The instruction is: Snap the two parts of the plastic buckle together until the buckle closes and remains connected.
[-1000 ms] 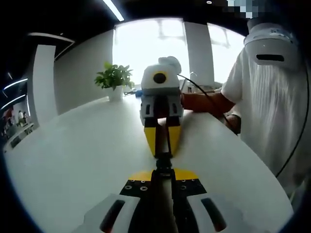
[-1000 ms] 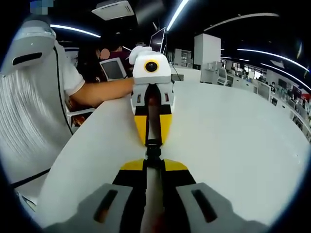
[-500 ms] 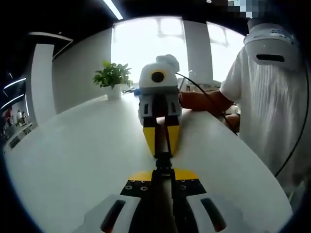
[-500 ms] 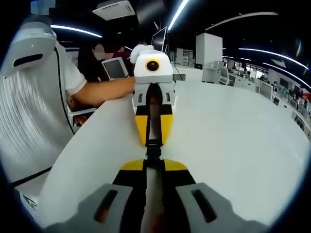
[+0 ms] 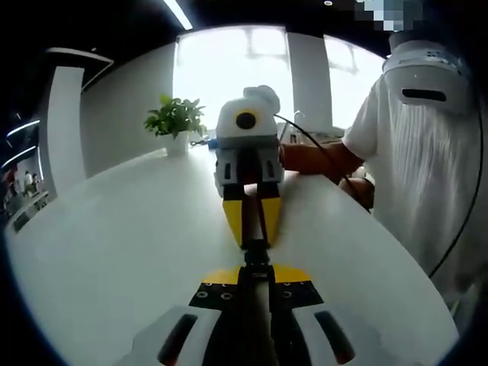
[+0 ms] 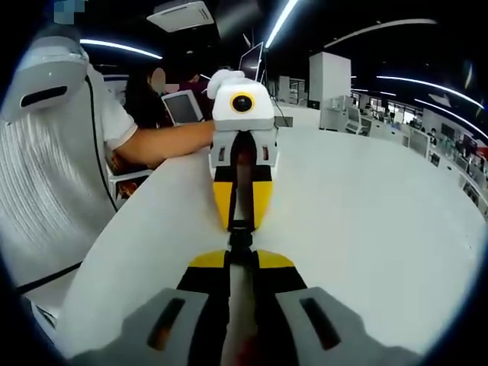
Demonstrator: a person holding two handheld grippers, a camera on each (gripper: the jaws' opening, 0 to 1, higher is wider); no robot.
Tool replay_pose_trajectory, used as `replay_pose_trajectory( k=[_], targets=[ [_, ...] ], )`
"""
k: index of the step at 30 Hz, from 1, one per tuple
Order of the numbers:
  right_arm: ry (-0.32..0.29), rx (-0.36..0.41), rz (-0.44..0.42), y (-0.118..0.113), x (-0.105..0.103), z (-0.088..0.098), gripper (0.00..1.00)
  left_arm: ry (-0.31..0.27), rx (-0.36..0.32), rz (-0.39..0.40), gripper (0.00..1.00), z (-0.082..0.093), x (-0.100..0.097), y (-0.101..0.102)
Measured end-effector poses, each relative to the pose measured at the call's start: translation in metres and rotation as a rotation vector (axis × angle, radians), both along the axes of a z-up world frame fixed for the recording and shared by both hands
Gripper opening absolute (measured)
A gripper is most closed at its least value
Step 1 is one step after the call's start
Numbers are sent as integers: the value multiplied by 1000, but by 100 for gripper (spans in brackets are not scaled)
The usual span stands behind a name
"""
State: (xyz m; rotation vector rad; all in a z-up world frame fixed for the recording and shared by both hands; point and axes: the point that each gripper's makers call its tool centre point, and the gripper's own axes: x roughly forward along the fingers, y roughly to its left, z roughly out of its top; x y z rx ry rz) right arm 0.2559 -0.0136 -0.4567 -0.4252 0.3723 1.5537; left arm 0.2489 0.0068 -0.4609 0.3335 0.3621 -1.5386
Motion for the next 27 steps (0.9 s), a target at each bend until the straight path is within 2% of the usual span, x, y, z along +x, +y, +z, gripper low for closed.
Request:
replay_pose_trajectory(
  k=[11,18,20,27],
  targets=[
    [-17,-11,-30,1,-3,-1,10,-13,2,21,10,0,1,1],
    [-30,16,6,7,-5,0,10,-14,-15,0,10,1,0,-2],
    [-18,-1,6,7,-10,-6,10,-24,-2,-4,10,0,0,-4],
    [-15,3,2,5,-2,-6,10,-15,-6,0,10,-2,1,-5]
  ],
)
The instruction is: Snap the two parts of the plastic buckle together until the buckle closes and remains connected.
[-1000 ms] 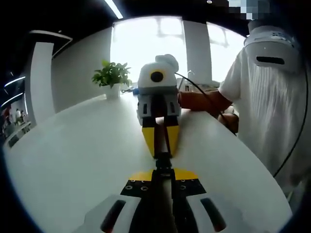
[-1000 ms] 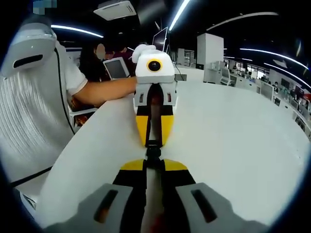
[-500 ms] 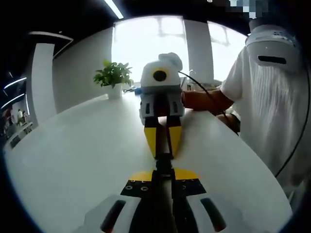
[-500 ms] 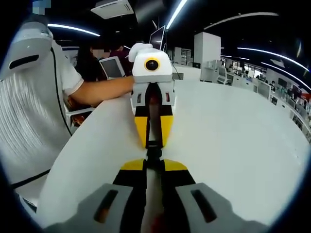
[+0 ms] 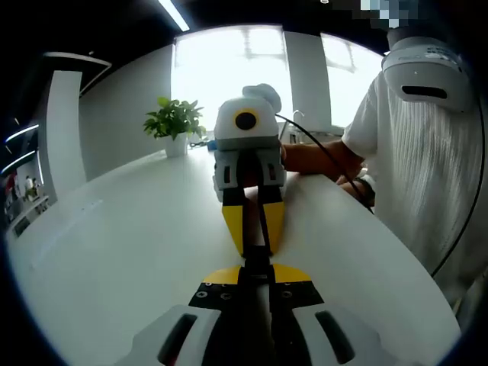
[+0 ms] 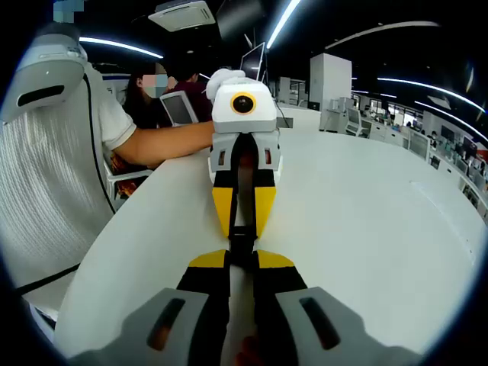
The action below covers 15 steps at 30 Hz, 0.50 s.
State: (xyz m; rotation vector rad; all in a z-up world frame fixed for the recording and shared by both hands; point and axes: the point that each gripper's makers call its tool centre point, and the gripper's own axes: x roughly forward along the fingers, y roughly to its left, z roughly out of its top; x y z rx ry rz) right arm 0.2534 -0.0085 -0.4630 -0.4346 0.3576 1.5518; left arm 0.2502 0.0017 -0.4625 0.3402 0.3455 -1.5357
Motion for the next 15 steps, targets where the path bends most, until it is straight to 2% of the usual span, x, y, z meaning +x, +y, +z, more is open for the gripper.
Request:
replay_pose_trajectory(
  k=[15],
  targets=[
    [8,0,-21,2,-2,3,11,-10,-2,12,11,1,0,2]
  ],
)
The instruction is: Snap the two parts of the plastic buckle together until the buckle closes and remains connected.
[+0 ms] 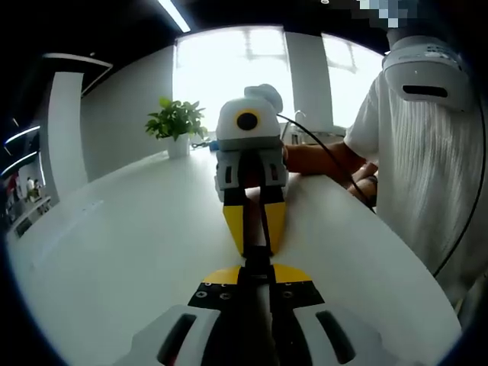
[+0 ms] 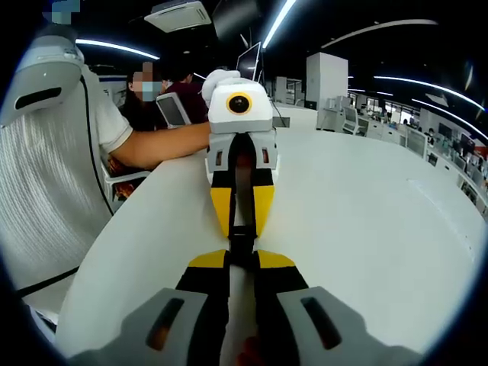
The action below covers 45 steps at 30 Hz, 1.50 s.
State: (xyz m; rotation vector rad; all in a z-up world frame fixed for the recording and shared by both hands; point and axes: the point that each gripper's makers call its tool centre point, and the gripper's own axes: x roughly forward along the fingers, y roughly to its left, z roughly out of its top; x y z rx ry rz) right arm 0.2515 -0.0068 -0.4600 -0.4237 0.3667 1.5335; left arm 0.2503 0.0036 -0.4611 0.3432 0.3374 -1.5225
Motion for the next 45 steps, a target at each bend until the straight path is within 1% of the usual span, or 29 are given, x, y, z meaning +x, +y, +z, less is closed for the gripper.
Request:
replay_pose_trajectory(
  k=[13,22,25,31,36,38,40,45],
  targets=[
    [-7,0,-17,0,2,3,12,4,0,14,11,1,1,2],
    [12,4,-33,0,4,3,12,14,-4,16,11,1,2,1],
    [28,8,-33,0,3,4,18,12,-3,13,11,1,1,0],
    [33,11,-34,0,4,4,22,12,-5,11,11,1,1,-1],
    [32,9,-33,-1,3,4,22,10,-5,10,11,1,1,-1],
    [30,8,-32,-1,3,4,25,7,-5,10,11,1,1,-1],
    [-1,17,-40,0,5,5,30,8,-4,11,11,1,1,-1],
    [4,10,-38,0,4,4,32,9,-3,13,11,1,1,-1]
  ],
)
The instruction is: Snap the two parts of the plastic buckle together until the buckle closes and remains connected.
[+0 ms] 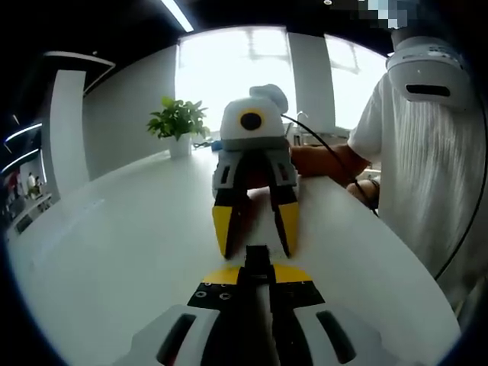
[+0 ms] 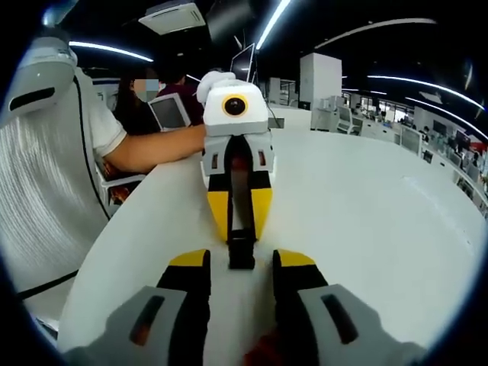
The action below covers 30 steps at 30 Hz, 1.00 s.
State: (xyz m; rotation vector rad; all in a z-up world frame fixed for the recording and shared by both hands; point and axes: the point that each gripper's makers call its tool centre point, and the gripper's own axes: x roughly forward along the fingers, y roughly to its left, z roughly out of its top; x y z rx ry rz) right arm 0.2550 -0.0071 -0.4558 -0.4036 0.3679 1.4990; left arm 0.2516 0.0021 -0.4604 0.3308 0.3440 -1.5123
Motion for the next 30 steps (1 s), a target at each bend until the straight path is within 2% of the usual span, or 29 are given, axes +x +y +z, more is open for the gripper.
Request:
replay_pose_trajectory(
  k=[6,13,22,30],
  targets=[
    [-1,11,-12,-3,0,2,31,-6,10,-3,11,0,0,0],
    [27,83,-71,-10,6,19,30,0,21,-1,11,0,4,2],
    [9,18,-122,-16,11,24,28,-20,66,-4,11,3,7,3],
    [13,26,-169,-22,7,25,26,-43,113,9,11,3,13,6]
  ],
)
